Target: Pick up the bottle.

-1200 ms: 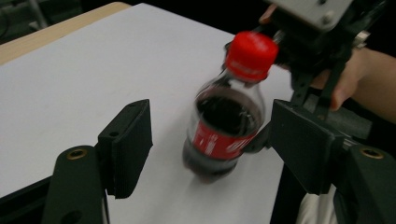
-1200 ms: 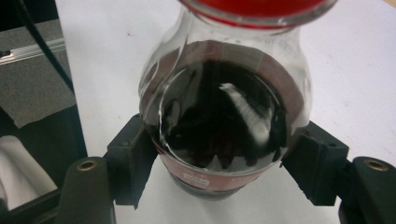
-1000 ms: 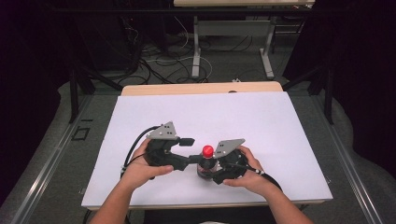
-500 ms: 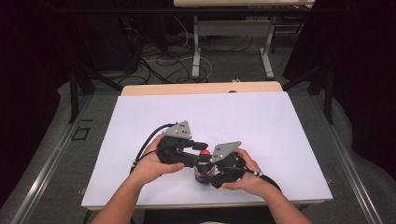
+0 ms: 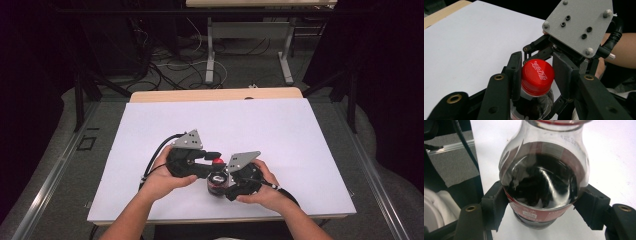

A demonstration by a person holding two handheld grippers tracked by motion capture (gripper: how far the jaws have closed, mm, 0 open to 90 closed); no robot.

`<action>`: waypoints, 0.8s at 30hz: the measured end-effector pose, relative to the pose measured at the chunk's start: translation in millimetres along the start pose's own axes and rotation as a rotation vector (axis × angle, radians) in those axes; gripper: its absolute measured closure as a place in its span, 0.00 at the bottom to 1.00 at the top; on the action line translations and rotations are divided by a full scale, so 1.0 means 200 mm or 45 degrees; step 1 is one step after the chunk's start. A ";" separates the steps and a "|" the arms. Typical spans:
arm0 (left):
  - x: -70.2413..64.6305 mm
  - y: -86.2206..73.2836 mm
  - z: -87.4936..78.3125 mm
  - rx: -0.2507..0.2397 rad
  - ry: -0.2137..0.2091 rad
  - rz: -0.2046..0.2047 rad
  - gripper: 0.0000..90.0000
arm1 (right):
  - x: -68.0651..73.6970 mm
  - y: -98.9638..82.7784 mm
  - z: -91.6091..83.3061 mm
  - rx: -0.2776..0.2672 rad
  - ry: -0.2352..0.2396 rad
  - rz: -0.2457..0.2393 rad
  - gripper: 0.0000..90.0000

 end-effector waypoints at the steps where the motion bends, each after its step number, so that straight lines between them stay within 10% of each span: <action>1: 0.00 0.00 0.00 -0.002 0.017 -0.003 0.68 | 0.00 0.00 0.00 -0.004 -0.006 0.007 0.35; 14: -0.07 0.02 0.06 -0.047 0.412 -0.205 0.69 | 0.01 0.01 0.02 -0.002 -0.202 0.160 0.35; 18: -0.08 0.02 0.06 -0.047 0.402 -0.205 0.68 | 0.00 0.01 0.01 -0.025 -0.171 0.156 0.35; 24: -0.05 0.04 -0.02 -0.091 0.244 -0.121 0.52 | 0.00 0.00 0.01 -0.015 -0.093 0.121 0.35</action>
Point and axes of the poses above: each handheld gripper's, and its own axes: z roughly forward along the jaws, y roughly out of its top, x roughly to its left, the point moved 3 cm from there along z, roughly forward along the jaws, and after that the axes turned 3 degrees about z, right-handed, at the moved point
